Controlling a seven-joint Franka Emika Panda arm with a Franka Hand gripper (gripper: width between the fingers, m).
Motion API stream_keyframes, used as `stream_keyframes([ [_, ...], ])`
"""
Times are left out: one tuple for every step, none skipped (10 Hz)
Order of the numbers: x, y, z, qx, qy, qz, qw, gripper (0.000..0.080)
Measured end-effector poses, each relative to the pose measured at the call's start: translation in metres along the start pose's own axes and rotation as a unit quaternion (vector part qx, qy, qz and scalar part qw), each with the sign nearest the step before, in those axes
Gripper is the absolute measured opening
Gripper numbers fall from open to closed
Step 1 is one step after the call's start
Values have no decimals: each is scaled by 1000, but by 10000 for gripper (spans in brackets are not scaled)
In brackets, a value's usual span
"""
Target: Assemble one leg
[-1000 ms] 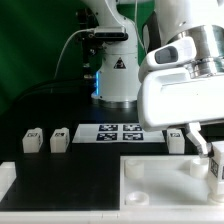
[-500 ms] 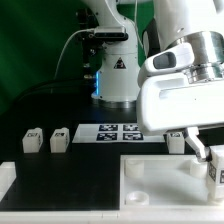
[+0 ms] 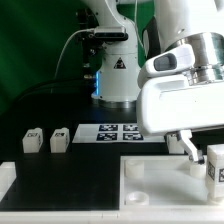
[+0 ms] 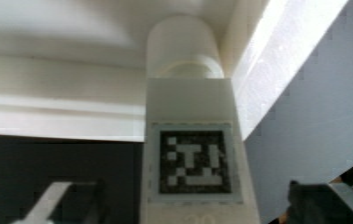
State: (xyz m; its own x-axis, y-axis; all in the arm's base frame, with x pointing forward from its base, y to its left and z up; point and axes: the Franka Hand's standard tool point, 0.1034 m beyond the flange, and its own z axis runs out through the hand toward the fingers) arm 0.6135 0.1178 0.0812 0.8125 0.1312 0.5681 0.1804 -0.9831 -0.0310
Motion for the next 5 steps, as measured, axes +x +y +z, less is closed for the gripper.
stream_keyframes([
  [0,0,0,0,0,-1,1000,611],
  [-1,0,0,0,-1,-1,1000,637],
  [-1,0,0,0,-1,-2,1000,637],
  [-1,0,1,0,-1,-2,1000,648],
  [-1,0,1,0,-1,-3,1000,648],
])
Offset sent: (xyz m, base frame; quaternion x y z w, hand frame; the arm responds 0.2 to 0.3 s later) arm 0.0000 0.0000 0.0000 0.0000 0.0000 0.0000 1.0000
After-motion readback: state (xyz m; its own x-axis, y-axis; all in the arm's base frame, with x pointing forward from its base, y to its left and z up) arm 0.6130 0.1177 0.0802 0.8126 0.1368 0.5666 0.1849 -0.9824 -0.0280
